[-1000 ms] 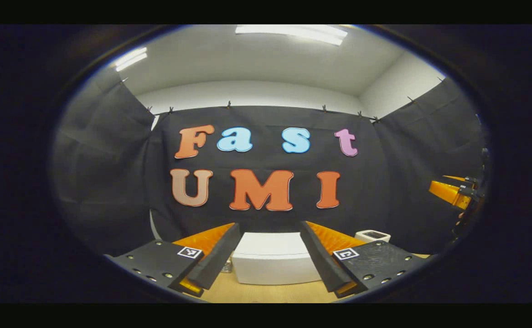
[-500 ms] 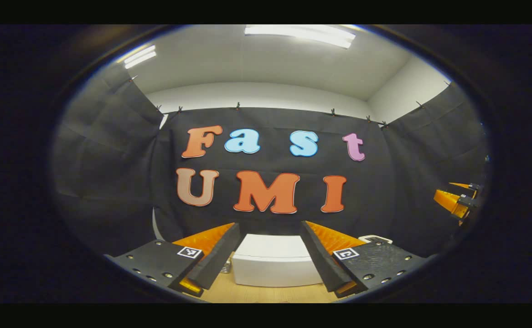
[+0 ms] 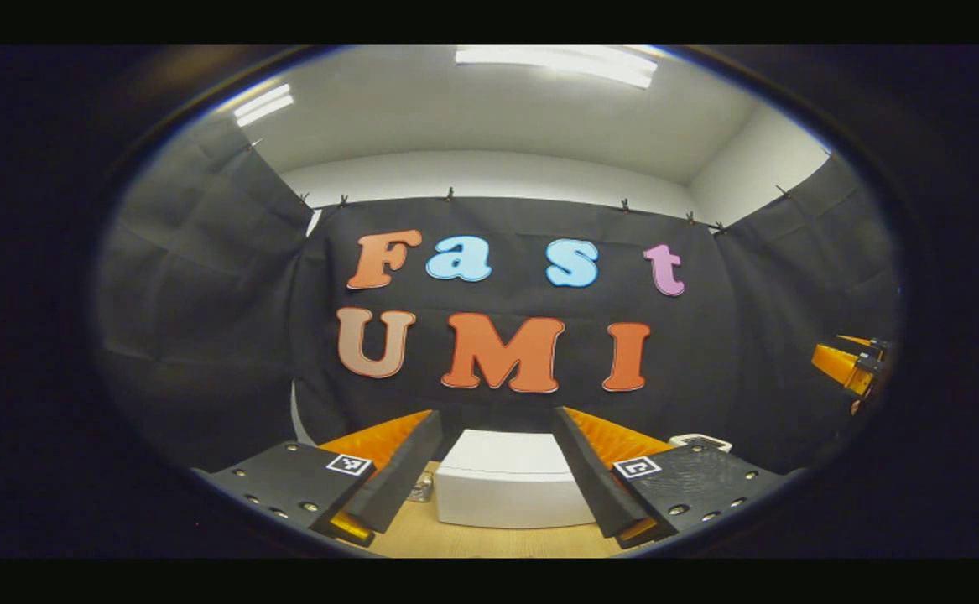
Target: Open the microwave oven with the left hand, put the food in, and close the microwave oven.
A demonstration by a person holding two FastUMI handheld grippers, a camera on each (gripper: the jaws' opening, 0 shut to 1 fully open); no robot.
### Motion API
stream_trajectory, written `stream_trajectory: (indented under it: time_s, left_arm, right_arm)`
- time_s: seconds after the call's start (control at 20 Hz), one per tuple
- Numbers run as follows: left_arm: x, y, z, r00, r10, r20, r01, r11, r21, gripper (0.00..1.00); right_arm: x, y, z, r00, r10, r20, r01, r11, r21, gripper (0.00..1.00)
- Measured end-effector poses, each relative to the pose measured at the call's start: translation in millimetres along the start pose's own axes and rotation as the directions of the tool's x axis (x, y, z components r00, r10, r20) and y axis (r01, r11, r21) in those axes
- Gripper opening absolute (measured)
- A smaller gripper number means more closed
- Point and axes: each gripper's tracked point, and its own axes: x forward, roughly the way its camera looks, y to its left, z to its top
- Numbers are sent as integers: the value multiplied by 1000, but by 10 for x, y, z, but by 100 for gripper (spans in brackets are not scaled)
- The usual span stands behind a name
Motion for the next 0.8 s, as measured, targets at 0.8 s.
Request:
stream_trajectory:
  time_s: [0.8]
  left_arm:
    - [44,-1080,-809,985,-168,-35,168,986,-2,92]
  right_arm:
    - [-311,-310,-689,996,1,-85,-1,1000,3,95]
